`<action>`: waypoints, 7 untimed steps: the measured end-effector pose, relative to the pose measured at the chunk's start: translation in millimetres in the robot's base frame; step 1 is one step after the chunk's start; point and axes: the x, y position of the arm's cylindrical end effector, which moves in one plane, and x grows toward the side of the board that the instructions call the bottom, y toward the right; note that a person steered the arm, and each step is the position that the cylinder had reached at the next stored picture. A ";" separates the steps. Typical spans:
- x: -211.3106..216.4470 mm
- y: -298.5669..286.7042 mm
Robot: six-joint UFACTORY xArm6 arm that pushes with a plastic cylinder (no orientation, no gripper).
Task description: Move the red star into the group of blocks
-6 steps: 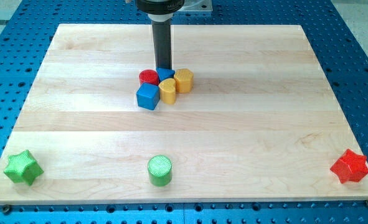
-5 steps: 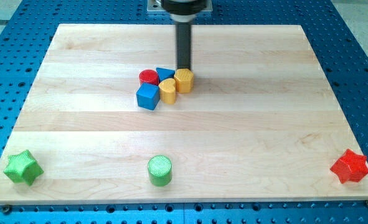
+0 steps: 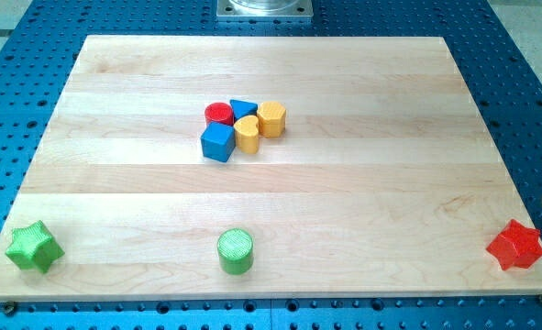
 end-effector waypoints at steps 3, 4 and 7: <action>-7.7 -166.1; -6.5 -157.6; -52.3 -143.1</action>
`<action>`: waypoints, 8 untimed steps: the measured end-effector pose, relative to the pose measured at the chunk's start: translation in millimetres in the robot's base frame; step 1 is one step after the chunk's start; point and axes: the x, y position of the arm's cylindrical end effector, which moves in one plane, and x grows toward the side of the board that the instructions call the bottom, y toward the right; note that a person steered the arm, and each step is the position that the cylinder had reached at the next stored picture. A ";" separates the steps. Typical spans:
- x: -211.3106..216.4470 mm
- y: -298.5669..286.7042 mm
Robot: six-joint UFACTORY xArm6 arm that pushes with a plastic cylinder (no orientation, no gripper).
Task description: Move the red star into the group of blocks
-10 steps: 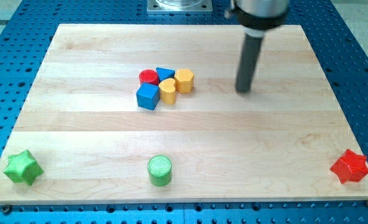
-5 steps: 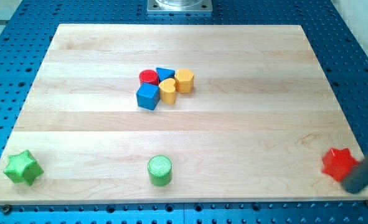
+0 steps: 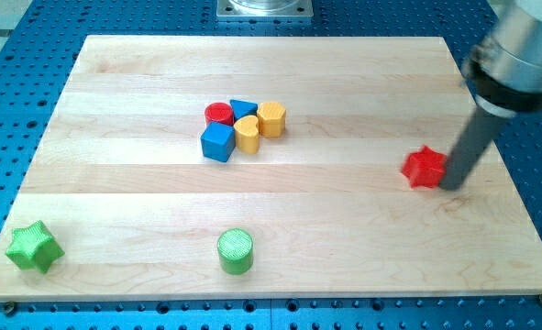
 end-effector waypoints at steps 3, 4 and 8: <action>-40.3 -101.7; -42.5 -137.2; 122.4 -128.0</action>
